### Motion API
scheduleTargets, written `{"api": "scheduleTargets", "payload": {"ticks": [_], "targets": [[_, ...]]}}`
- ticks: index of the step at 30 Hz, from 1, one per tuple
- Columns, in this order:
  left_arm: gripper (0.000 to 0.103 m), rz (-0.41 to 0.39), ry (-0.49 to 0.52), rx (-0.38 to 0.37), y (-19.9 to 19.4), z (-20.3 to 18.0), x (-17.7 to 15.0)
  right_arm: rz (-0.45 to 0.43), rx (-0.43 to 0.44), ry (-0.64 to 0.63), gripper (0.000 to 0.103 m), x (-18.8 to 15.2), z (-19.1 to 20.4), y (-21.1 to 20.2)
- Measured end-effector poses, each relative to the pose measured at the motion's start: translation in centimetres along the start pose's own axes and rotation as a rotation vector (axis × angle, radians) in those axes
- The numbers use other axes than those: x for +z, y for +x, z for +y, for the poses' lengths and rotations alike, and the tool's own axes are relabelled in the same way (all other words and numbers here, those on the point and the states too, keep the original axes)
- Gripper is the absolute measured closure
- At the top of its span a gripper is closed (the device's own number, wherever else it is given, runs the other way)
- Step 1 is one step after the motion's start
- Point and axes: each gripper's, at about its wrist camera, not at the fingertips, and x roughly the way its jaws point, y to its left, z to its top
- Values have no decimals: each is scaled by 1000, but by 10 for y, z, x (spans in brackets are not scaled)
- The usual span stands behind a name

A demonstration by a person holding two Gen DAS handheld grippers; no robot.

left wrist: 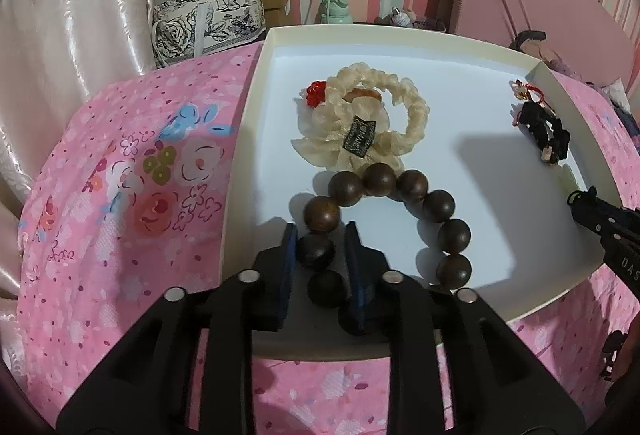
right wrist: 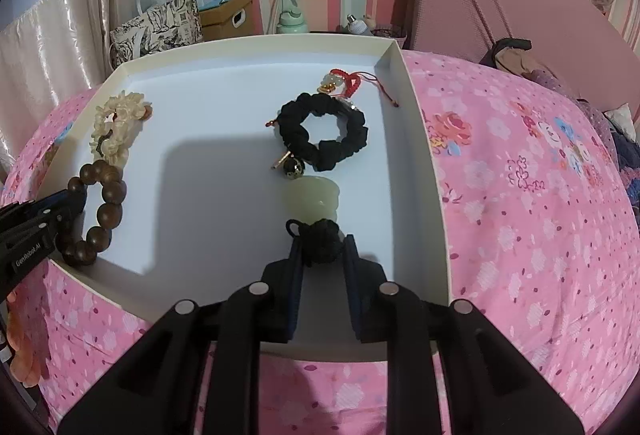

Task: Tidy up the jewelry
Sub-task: 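Open both grippers to drop the bracelet and pendant into the tray, then move the left gripper to the brown teardrop pendant while the right approaches the black claw clip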

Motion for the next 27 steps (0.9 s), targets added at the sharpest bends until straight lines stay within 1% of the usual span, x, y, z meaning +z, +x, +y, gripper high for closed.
{"api": "scheduleTargets", "payload": {"ticks": [1,2,3,4,8,9,10,11,12,13,15,16,17,18,22,24,27], "targets": [[64,0,9,6,-1,-3,1,4,3,3,74,-1,-1,-1],[59,-5,14,12,-3,-5,0,2,5,5,63,-2,-2,-3],[49,-12,20,20,-6,-6,0,-4,5,4,56,-2,-3,-5],[45,-27,26,23,-11,-9,-1,-10,4,2,55,-3,-4,-8],[43,-40,32,3,-28,-14,-2,-20,39,34,55,-3,-15,-20],[37,-48,34,6,-34,-15,-2,-29,56,42,55,-3,-18,-26],[28,-66,34,11,-44,-16,-3,-50,75,52,54,-3,-21,-36],[24,-82,34,16,-51,-16,-3,-65,79,57,46,-3,-23,-42],[16,-106,36,23,-63,-17,-4,-90,81,62,38,-3,-26,-51],[11,-122,37,28,-71,-17,-4,-124,74,64,34,-4,-28,-63],[6,-149,34,32,-88,-15,-7,-160,64,66,27,-5,-31,-81],[4,-162,30,36,-98,-13,-10,-179,57,70,25,-7,-35,-92],[4,-172,26,43,-106,-12,-13,-193,49,74,18,-8,-37,-100],[3,-178,22,49,-112,-11,-16,-211,36,78,15,-11,-40,-109],[3,-189,-4,43,-137,-4,-33,-252,0,81,14,-24,-52,-139],[3,-193,-19,47,-146,-1,-42,-278,-16,92,8,-34,-59,-153],[3,-199,-44,49,-159,0,-56,-306,-32,104,8,-49,-70,-170]]}}
